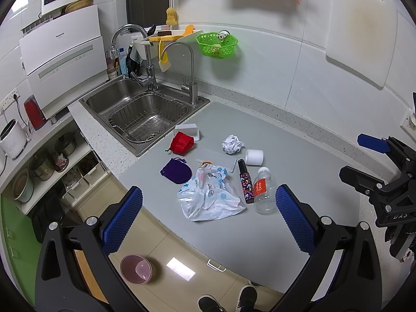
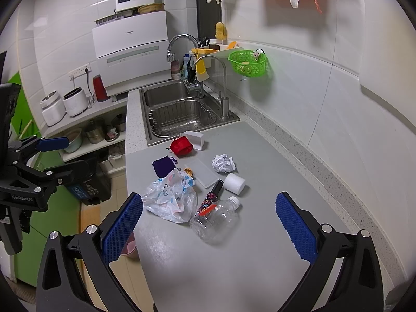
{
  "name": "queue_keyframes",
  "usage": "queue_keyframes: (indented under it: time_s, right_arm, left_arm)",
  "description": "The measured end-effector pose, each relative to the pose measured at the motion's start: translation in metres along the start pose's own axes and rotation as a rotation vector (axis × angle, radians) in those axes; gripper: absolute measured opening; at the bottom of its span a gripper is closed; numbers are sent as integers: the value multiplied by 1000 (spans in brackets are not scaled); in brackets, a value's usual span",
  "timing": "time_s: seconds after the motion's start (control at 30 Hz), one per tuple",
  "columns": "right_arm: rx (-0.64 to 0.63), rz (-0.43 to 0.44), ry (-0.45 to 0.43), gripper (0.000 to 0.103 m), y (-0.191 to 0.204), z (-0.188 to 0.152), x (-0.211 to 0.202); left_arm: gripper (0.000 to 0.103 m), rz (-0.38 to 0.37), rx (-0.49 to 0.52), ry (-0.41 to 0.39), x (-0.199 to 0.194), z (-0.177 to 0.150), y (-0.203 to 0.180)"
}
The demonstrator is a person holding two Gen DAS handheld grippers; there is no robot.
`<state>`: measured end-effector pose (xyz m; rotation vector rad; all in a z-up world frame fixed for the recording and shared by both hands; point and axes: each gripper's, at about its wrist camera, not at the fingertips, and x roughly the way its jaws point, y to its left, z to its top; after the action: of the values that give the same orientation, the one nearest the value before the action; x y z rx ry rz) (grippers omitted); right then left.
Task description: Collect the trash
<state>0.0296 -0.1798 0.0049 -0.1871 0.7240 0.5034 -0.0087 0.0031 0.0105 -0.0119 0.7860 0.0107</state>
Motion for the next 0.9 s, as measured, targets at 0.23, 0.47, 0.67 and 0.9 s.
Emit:
queue_keyframes:
  time_s: [0.23,0.47,0.67,0.9]
  right_arm:
    - [3,2,0,98,0,0,0]
    - [1,1,1,98,0,0,0]
    - [4,4,-1,98,-2,0,2]
    - [21,2,14,98,-10,-4,13]
  left_arm:
    - [100,-2,4,1,2,-1,-1]
    - [100,9,12,-11,2,-1,-2]
    - [100,-34,-29,-49,8,4,7]
    - [100,-105,-58,2,47,18,25]
